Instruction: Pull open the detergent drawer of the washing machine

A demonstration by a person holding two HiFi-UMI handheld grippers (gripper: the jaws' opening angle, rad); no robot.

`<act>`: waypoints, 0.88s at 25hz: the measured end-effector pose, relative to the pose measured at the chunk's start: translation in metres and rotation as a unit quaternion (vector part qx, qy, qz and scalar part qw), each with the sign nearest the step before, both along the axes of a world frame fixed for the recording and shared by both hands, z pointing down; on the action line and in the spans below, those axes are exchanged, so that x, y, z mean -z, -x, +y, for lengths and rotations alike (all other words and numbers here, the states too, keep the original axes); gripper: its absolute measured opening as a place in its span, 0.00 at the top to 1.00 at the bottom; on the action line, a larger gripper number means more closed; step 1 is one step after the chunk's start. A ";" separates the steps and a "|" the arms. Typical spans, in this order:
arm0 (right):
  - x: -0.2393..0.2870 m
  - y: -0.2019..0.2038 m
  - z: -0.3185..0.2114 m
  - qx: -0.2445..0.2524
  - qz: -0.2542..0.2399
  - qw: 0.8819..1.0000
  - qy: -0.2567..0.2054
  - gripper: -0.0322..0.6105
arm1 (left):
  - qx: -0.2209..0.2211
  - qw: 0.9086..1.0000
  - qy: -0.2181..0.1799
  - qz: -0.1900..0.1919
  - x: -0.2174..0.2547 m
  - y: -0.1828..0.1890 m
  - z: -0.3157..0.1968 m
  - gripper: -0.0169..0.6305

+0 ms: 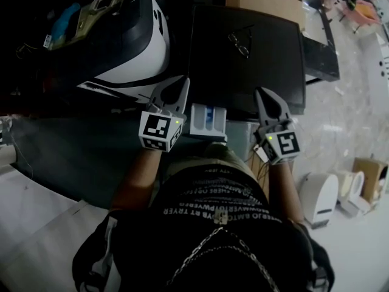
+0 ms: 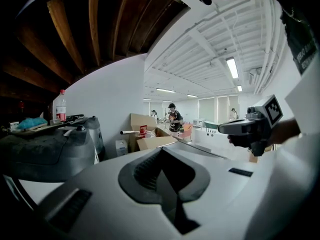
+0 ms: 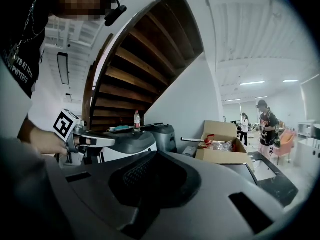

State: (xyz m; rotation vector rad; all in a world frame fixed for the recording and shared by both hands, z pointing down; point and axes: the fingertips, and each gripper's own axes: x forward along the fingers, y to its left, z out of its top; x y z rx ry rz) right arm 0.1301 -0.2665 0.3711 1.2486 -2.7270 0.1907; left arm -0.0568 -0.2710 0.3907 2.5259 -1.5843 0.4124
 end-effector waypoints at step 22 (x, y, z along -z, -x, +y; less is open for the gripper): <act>-0.003 -0.010 -0.094 0.014 -0.008 1.000 -0.005 0.96 | 0.025 1.000 0.000 0.005 0.000 0.003 -0.079 0.97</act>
